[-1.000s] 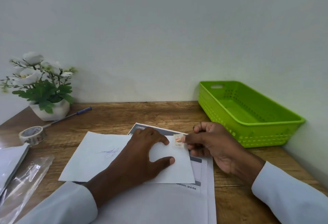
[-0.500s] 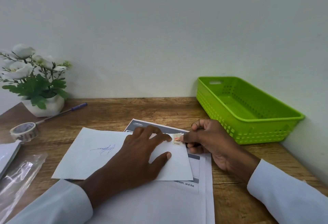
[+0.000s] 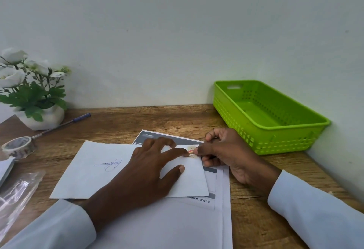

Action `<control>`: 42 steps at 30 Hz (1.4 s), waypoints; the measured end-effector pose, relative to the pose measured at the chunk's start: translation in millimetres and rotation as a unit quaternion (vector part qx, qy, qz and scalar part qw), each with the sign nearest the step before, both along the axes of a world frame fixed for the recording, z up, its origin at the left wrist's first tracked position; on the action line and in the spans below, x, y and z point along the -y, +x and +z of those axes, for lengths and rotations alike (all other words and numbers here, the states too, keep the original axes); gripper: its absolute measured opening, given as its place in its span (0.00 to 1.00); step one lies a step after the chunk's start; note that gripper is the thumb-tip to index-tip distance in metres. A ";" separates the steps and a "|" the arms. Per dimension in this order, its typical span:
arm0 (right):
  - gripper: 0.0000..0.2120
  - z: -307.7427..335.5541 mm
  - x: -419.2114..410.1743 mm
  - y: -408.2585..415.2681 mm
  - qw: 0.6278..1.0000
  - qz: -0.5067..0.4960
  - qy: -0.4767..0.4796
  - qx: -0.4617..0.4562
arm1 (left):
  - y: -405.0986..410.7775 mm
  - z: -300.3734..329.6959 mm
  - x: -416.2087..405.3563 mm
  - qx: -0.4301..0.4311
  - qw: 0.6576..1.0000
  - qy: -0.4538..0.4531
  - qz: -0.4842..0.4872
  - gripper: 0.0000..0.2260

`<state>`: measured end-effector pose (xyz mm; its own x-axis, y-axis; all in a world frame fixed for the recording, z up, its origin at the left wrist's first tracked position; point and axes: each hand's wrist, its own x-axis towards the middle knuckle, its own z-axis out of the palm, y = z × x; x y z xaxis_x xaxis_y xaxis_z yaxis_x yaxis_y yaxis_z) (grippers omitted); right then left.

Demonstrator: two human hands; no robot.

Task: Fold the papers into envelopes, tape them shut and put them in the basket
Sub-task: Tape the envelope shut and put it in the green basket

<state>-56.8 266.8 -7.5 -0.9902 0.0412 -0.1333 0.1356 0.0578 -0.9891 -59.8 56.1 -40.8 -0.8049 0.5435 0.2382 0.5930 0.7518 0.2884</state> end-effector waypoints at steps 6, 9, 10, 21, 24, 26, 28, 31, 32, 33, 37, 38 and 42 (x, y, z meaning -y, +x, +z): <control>0.16 -1.8 3.1 -0.3 0.999 -0.006 0.035 -0.029 | 0.6 -0.2 -0.5 -0.006 1.000 0.012 -0.010 0.21; 0.16 -2.5 4.5 0.6 0.997 -0.009 0.056 -0.045 | 1.1 -1.9 -0.5 -0.004 1.000 0.022 -0.012 0.21; 0.16 -2.9 5.2 0.8 0.997 -0.009 0.063 -0.051 | 1.2 -1.8 -0.6 -0.006 1.000 0.025 -0.014 0.21; 0.20 -9.4 4.7 -10.4 0.993 -0.023 0.104 -0.049 | -0.1 -2.0 -0.1 -0.014 1.000 0.013 -0.023 0.24; 0.18 -9.9 5.0 -15.4 0.990 -0.030 0.127 -0.048 | -0.8 -2.1 -0.2 -0.020 0.999 0.016 -0.028 0.25; 0.16 -10.6 5.7 -18.2 0.989 -0.035 0.136 -0.052 | -1.1 -2.5 -0.8 -0.021 0.999 0.014 -0.030 0.25; 0.15 -11.3 6.0 -19.6 0.987 -0.033 0.147 -0.058 | -1.6 -3.7 -1.2 -0.016 0.999 0.009 -0.028 0.25; 0.14 -11.8 4.3 -19.0 0.985 -0.015 0.157 -0.066 | -2.4 -4.7 -1.3 -0.006 1.000 0.005 -0.024 0.25; 0.14 -11.5 3.2 -18.3 0.986 -0.006 0.156 -0.066 | -2.6 -4.7 -1.3 -0.005 1.000 0.000 -0.024 0.24; 0.15 -10.9 2.0 -17.7 0.986 0.005 0.152 -0.064 | -2.5 -4.8 -1.3 -0.004 1.000 -0.003 -0.023 0.23; 0.17 -5.8 -3.0 -16.1 0.988 0.057 0.137 -0.046 | -2.7 -4.0 -2.1 -0.005 1.000 -0.009 -0.018 0.24; 0.17 -4.3 -4.3 -15.8 0.988 0.067 0.134 -0.040 | -2.3 -3.5 -2.4 -0.006 1.000 -0.007 -0.018 0.24; 0.20 -4.3 -5.0 -16.6 0.987 0.075 0.138 -0.033 | -0.5 -1.0 -3.5 -0.004 1.000 -0.001 -0.023 0.25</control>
